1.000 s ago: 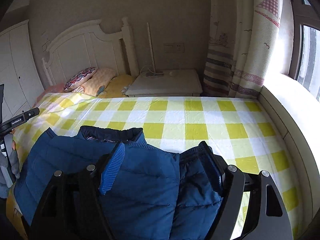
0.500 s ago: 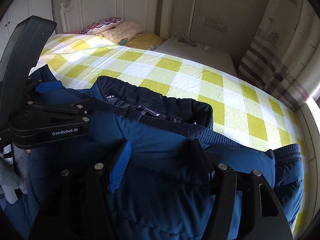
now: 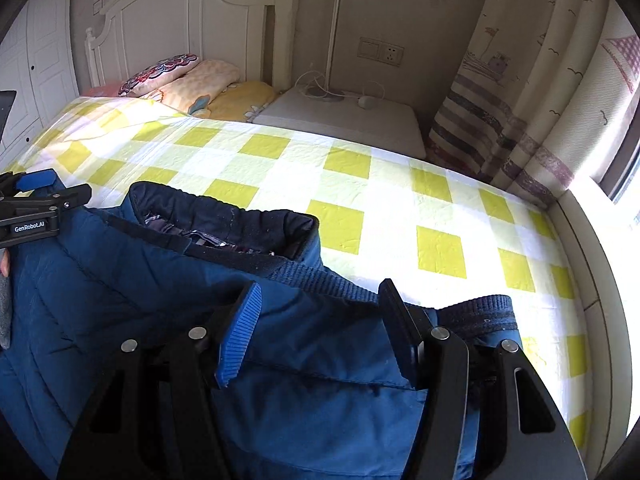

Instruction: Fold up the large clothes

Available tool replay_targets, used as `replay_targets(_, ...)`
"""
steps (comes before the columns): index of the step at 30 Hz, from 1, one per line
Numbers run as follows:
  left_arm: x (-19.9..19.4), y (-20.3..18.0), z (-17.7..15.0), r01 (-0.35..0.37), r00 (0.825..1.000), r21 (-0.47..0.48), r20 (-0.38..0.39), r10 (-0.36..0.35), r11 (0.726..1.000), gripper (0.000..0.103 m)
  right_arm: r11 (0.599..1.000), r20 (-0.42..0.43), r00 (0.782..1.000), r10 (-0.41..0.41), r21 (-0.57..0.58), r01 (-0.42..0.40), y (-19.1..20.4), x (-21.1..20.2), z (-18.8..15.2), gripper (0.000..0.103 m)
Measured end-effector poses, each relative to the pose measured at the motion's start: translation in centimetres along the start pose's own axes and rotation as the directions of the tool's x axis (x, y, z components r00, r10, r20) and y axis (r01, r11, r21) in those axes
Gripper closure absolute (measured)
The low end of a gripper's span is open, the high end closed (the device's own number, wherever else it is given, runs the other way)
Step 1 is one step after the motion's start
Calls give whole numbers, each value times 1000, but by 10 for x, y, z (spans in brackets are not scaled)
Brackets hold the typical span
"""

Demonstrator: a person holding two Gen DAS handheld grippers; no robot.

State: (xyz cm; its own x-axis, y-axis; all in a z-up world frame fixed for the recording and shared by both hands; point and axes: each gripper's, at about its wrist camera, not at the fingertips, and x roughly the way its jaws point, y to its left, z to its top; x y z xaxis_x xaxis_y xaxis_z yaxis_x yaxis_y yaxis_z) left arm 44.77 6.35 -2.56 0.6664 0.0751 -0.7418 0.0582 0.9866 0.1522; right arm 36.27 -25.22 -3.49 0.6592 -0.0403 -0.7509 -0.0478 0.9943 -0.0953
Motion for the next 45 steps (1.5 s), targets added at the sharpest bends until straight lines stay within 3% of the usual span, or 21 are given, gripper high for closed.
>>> replay_targets(2, 21, 19, -8, 15, 996, -18, -87, -17, 1000, 14, 995, -37, 999, 15, 94, -12, -36, 7, -7, 46)
replay_targets(5, 43, 45, -19, 100, 981, -160, -151, -125, 982, 12, 968, -31, 994, 103, 232, -93, -70, 22, -27, 45)
replay_targets(10, 39, 43, -22, 81, 986, -159, -132, -102, 984, 11, 952, 17, 992, 127, 279, -127, -73, 23, -36, 45)
replay_targets(17, 34, 43, -23, 72, 990, -159, -111, -90, 985, 11, 909, 61, 973, 221, 349, -228, -87, 25, -41, 45)
replay_targets(21, 35, 47, -24, 88, 988, -176, -109, -108, 981, 11, 871, 96, 955, 279, 393, -294, -97, 26, -45, 45)
replay_targets(28, 34, 52, -25, 112, 986, -209, -101, -135, 971, 11, 844, 120, 942, 314, 419, -335, -104, 28, -47, 45)
replay_targets(30, 30, 52, -25, 93, 990, -209, -85, -113, 973, 11, 836, 129, 938, 321, 427, -345, -106, 27, -48, 45)
replay_targets(32, 15, 50, -24, 18, 999, -193, -45, -27, 981, 12, 847, 112, 947, 300, 425, -319, -105, 24, -45, 45)
replay_targets(34, -16, 40, -20, -16, 999, -143, 41, 23, 990, 12, 904, 73, 984, 165, 387, -181, -92, 9, -35, 41)
replay_targets(35, -33, 34, -20, 9, 997, -127, 75, 0, 992, 12, 932, 90, 990, 111, 335, -135, -80, -4, -29, 39)
replay_targets(36, -49, 25, -20, 43, 995, -112, 93, -32, 993, 12, 953, 121, 987, 102, 275, -132, -65, -18, -23, 39)
replay_targets(38, -73, -1, -23, 66, 993, -51, 106, -61, 996, 8, 975, 163, 978, 132, 155, -157, -28, -44, -17, 29)
replay_targets(42, -81, -63, -43, 29, 996, 93, 85, -37, 995, 4, 977, 84, 979, 185, -123, -174, 64, -63, -24, 23)
replay_targets(45, -45, -87, -67, -25, 1000, 165, 7, 24, 986, 3, 957, -16, 992, 127, -261, -127, 110, -44, -49, 23)
